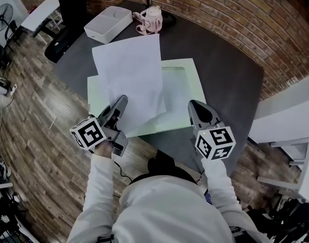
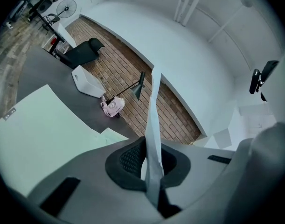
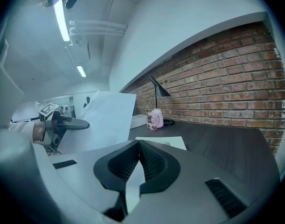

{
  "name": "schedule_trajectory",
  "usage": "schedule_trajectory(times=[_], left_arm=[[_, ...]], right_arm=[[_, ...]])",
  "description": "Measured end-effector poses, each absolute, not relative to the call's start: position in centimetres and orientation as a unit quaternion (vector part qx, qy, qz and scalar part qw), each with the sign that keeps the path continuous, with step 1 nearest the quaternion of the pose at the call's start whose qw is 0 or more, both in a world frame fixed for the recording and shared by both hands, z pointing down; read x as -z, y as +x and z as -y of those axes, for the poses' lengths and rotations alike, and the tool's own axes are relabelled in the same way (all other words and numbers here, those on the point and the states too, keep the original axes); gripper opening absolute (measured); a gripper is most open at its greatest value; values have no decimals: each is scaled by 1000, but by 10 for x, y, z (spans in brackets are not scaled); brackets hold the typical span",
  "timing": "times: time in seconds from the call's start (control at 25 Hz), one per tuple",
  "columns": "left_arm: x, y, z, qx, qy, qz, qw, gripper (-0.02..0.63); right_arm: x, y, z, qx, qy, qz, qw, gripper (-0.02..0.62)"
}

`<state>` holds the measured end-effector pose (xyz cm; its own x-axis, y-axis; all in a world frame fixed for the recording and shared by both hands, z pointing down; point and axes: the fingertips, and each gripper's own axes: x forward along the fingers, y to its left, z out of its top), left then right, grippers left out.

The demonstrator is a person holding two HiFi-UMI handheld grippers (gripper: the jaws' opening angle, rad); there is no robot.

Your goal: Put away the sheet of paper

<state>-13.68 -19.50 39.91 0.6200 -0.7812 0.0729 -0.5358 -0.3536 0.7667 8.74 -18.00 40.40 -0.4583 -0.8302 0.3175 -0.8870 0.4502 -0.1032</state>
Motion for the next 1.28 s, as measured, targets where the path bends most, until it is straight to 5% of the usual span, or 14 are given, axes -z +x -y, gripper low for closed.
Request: schedule_trajectory(times=[1.28], left_arm=[[-517,-84,224,101,767,338,537,17]], right_arm=[[-432,71,234,-144,482,852,145,28]])
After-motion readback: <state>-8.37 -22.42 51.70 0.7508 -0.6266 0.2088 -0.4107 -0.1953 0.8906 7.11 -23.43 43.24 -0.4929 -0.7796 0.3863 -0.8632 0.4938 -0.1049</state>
